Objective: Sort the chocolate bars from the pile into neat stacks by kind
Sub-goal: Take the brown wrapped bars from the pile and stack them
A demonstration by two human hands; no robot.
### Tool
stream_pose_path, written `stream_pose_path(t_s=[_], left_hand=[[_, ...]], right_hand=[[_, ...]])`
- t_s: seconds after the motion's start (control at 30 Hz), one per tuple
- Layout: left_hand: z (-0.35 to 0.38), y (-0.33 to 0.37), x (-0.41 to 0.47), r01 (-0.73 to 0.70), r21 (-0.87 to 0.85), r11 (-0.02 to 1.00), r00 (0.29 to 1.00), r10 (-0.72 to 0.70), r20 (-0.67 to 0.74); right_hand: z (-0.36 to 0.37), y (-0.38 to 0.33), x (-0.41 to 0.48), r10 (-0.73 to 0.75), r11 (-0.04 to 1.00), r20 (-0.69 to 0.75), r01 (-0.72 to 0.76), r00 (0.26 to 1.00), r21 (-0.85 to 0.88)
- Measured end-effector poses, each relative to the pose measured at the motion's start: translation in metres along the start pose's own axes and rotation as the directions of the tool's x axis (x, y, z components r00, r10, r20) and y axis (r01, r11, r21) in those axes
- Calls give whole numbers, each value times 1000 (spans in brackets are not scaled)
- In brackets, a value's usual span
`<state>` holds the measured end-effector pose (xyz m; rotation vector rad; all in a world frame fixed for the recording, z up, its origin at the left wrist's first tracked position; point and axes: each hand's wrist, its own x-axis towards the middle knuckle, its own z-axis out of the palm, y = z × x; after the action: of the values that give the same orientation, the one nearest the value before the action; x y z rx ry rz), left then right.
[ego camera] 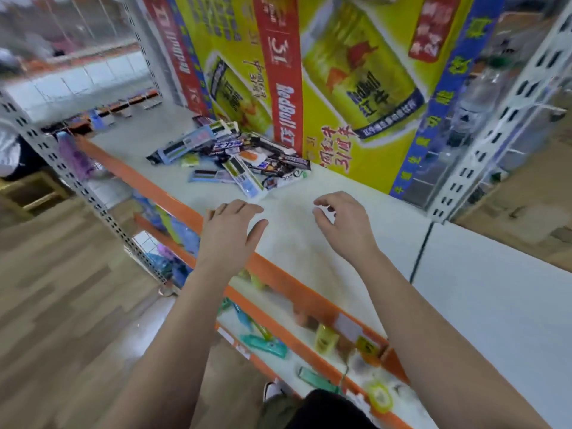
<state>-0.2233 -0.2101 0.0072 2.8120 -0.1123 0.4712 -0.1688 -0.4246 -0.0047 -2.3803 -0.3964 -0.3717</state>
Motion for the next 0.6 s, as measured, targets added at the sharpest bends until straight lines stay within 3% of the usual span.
stream_pose_path(t_s=[0.37, 0.6], left_hand=[[25, -84, 89, -3, -98, 995, 998, 9, 66], [38, -122, 143, -113, -203, 973, 988, 131, 77]], right_hand=[[69, 3, 116, 70, 989, 131, -51, 989, -141], [94, 2, 126, 179, 939, 66, -150, 982, -309]])
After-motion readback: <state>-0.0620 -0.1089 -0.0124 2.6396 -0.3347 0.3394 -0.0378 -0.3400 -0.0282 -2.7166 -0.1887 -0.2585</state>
